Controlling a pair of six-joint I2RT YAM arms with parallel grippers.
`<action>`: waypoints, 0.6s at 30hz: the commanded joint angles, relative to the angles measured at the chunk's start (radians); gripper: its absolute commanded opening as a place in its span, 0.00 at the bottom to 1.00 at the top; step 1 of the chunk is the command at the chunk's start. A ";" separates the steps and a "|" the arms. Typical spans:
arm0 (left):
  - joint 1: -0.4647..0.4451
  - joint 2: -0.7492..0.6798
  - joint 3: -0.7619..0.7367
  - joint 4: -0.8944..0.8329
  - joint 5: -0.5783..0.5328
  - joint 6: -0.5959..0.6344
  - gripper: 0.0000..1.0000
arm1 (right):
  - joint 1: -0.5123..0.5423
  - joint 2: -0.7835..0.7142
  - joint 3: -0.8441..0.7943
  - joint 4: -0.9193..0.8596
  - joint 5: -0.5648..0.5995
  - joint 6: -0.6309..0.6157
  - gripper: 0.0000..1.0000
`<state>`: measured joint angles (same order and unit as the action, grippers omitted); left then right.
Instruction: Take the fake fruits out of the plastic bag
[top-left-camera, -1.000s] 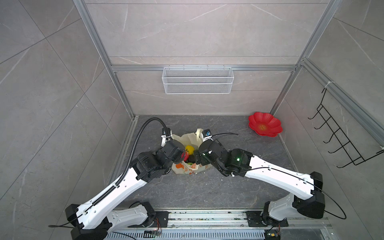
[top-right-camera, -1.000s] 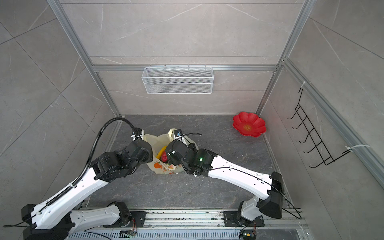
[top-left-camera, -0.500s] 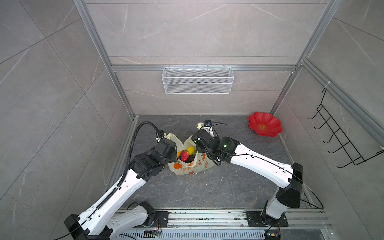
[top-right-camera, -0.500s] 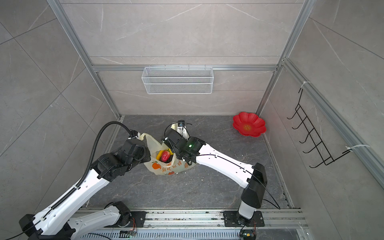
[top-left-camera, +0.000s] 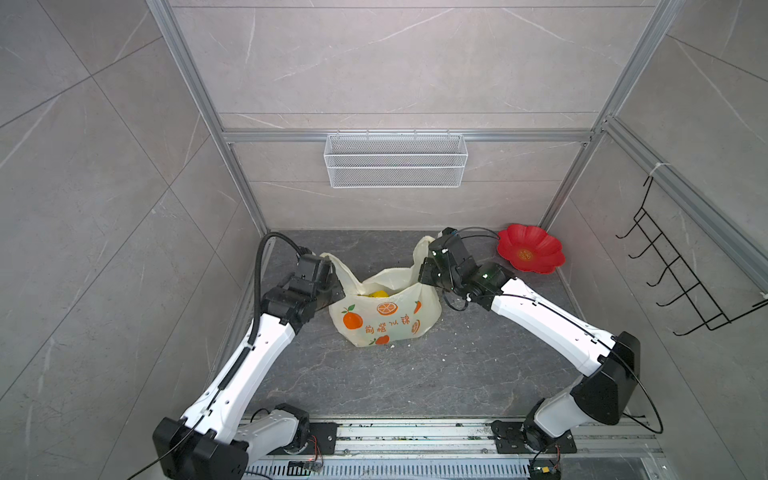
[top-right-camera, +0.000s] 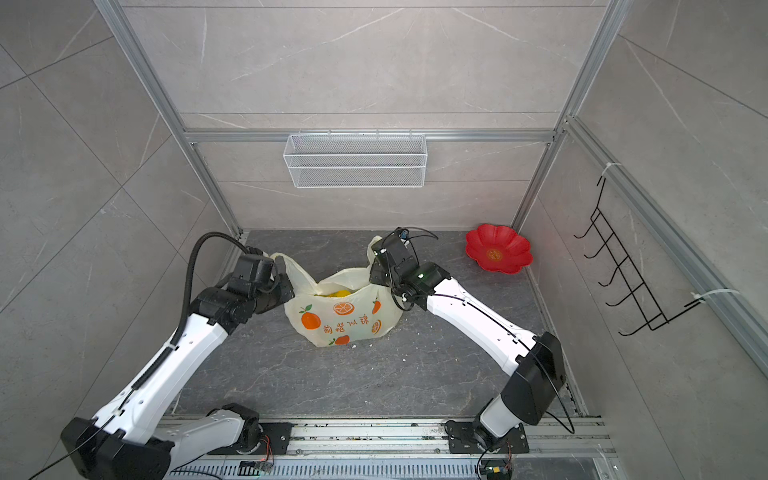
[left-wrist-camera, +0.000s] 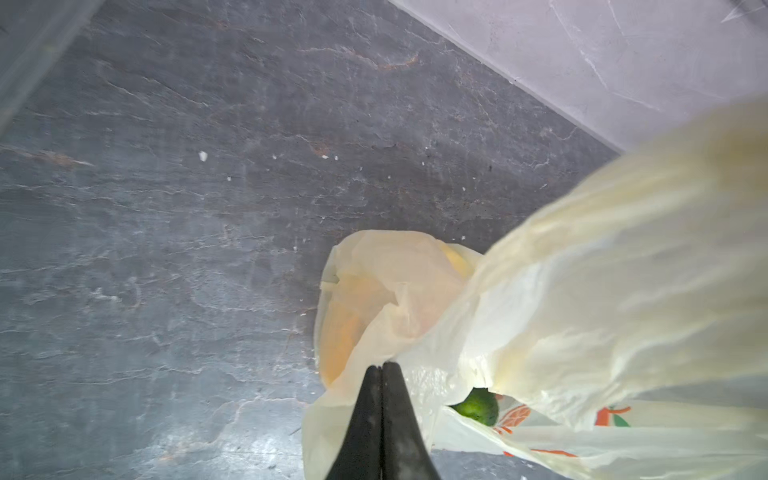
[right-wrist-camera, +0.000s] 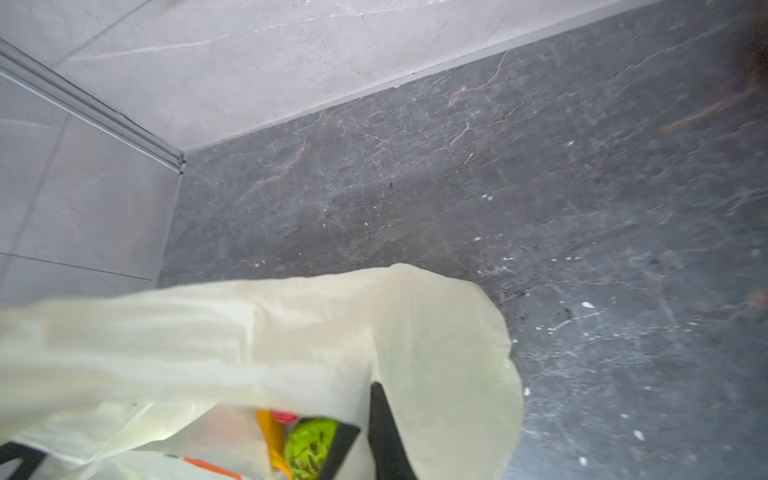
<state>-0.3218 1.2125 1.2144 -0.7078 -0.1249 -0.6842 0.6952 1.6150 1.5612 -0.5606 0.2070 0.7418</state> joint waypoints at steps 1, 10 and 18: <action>0.096 0.095 0.156 0.098 0.151 -0.006 0.00 | -0.042 0.083 0.189 0.051 -0.101 -0.011 0.01; 0.125 0.011 0.147 0.179 0.219 -0.034 0.00 | -0.047 -0.025 0.064 0.137 -0.123 0.014 0.00; 0.147 -0.144 -0.321 0.373 0.260 -0.083 0.00 | -0.045 -0.183 -0.527 0.467 -0.207 0.216 0.00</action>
<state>-0.1940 1.0832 0.9970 -0.4412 0.1085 -0.7353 0.6468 1.4467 1.1473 -0.2417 0.0402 0.8509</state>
